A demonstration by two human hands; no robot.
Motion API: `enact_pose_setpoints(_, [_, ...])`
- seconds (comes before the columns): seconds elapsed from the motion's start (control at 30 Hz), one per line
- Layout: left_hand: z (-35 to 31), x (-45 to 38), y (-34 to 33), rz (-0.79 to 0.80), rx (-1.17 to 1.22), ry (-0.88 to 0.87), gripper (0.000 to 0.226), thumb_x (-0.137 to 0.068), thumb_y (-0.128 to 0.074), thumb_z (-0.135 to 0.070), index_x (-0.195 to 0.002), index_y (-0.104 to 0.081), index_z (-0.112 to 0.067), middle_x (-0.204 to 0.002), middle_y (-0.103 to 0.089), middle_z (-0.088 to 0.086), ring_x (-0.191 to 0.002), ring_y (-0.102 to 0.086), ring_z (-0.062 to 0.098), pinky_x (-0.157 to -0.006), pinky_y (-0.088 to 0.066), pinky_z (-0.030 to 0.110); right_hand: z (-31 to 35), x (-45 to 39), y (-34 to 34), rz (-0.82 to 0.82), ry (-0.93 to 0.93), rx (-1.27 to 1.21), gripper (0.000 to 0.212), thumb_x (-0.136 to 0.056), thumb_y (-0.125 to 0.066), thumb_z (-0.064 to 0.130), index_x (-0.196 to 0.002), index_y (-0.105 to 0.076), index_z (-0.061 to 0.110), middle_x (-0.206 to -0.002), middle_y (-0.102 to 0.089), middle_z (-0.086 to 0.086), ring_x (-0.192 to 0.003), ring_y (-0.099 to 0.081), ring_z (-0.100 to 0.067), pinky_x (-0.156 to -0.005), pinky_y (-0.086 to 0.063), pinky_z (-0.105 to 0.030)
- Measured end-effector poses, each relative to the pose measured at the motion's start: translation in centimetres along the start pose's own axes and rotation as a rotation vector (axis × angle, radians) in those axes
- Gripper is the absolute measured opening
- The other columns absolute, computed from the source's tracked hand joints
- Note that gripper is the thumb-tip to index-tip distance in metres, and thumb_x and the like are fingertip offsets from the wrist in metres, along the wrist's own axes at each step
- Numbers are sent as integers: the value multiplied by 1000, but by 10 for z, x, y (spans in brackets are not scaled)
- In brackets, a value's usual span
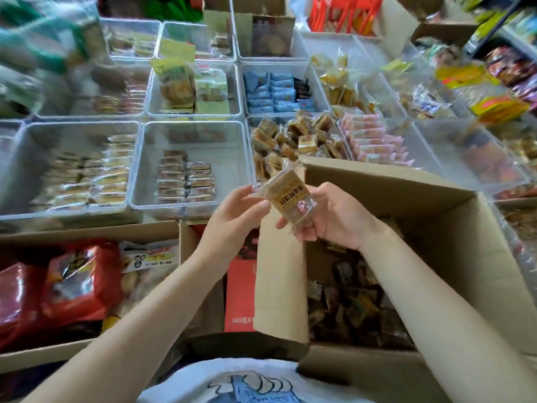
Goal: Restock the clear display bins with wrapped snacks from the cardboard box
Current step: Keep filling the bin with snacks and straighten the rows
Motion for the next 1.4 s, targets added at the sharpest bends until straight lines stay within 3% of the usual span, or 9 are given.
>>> enact_pose_setpoints(0.2, [-13, -5, 120, -127, 47, 18, 28, -87, -75, -19, -115, -71, -15, -100, -78, 7, -94, -74, 28, -89, -59, 47, 7, -94, -87, 24, -78, 232, 50, -108, -21, 27, -132, -52, -3, -111, -64, -32, -86, -61, -41, -64, -46, -36])
enact_pose_setpoints(0.33, [-15, -11, 193, -143, 18, 15, 26, -87, -75, -12, -113, -71, -13, -93, -78, 3, -83, -75, 15, -68, -57, 21, 8, -148, -130, -33, -93, 460, 35, -107, -42, 32, -126, -56, 6, -108, -70, -23, -86, -66, -38, -67, -52, -35])
enact_pose_setpoints(0.53, [0, -54, 258, -102, -237, 46, 30, -93, -70, -30, -123, -68, -26, -100, -74, -16, -87, -68, -5, -70, -46, 7, 14, -212, -131, -291, -34, 696, 24, -96, -66, 23, -119, -62, 16, -99, -74, -8, -79, -70, -18, -65, -53, -28])
enact_pose_setpoints(0.63, [26, -82, 277, -112, -584, 58, 46, -101, -57, -35, -144, -52, -23, -134, -55, -14, -120, -53, 4, -98, -42, 17, 21, -239, -92, -494, -43, 769, 31, -93, -70, 24, -121, -60, 17, -106, -71, -10, -81, -67, -16, -62, -50, -22])
enact_pose_setpoints(0.73, [66, -106, 278, -32, -979, 77, 66, -101, -53, -42, -158, -28, -19, -166, -22, 2, -154, -16, 19, -125, -16, 38, 31, -269, -49, -627, -43, 903, 31, -91, -72, 26, -119, -62, 20, -110, -70, -4, -92, -65, -17, -72, -49, -23])
enact_pose_setpoints(0.83, [93, -126, 273, -2, -1153, 87, 74, -103, -44, -47, -161, -12, -18, -169, 0, 6, -156, 7, 21, -127, 0, 39, 37, -303, -17, -676, -76, 1113, 38, -88, -73, 29, -124, -64, 21, -118, -68, -2, -108, -63, -21, -94, -51, -36])
enact_pose_setpoints(0.97, [112, -142, 273, -39, -1298, 78, 72, -103, -31, -50, -161, -6, -16, -167, 12, 7, -153, 20, 24, -127, 2, 44, 30, -351, 8, -667, -99, 1309, 38, -92, -69, 31, -129, -62, 25, -122, -60, -4, -111, -58, -24, -91, -45, -31])
enact_pose_setpoints(1.23, [125, -145, 268, -34, -1436, 58, 70, -97, -24, -46, -157, -28, -12, -167, -13, 12, -156, 5, 30, -124, -19, 49, -14, -429, 39, -655, -120, 1573, 33, -99, -55, 24, -131, -55, 23, -126, -52, -10, -116, -49, -31, -94, -45, -43])
enact_pose_setpoints(1.4, [123, -147, 267, -74, -1432, -26, 67, -91, -35, -41, -149, -47, -10, -161, -31, 16, -154, -11, 36, -118, -30, 54, -47, -457, 48, -474, -246, 1576, 46, -100, -44, 25, -146, -45, 21, -139, -48, -14, -126, -45, -36, -102, -40, -47])
Point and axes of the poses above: each hand's wrist, its own x-axis away from the middle knuckle, its own y-axis out of the back of the hand, z = x × y, the point moved 6 cm from there along -x, towards the middle knuckle
